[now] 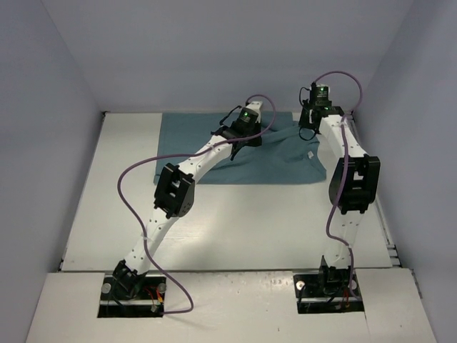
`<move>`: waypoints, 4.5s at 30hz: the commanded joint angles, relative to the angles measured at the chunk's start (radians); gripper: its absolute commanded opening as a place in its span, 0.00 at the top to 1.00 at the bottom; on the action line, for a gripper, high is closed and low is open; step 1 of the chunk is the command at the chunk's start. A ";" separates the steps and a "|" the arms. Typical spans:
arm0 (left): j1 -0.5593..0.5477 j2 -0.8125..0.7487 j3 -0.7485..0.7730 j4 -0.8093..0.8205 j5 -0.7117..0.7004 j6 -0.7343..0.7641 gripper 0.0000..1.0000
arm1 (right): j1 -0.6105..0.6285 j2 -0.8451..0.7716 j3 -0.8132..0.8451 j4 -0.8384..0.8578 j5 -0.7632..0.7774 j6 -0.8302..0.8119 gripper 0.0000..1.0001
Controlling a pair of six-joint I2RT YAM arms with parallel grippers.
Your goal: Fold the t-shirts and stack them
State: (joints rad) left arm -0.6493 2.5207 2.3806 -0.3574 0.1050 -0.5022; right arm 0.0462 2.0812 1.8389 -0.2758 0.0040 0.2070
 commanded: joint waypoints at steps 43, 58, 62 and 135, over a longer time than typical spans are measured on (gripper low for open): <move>0.229 -0.819 -0.810 -0.143 -0.140 0.170 0.36 | 0.121 -0.250 -0.267 0.055 -0.099 0.060 0.58; 0.384 -0.761 -1.130 -0.030 -0.166 0.166 0.39 | 0.124 -0.230 -0.708 0.216 -0.066 0.131 0.62; 0.402 -0.738 -1.185 -0.021 -0.163 0.141 0.40 | 0.089 -0.251 -0.784 0.213 -0.062 0.174 0.63; 0.288 -0.607 -0.800 -0.404 -0.267 0.593 0.38 | 0.184 -0.724 -0.912 0.086 -0.149 0.107 0.62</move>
State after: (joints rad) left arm -0.3112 1.9141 1.5536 -0.7707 -0.1098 0.0459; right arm 0.1899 1.3605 0.8909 -0.2138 -0.1379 0.3366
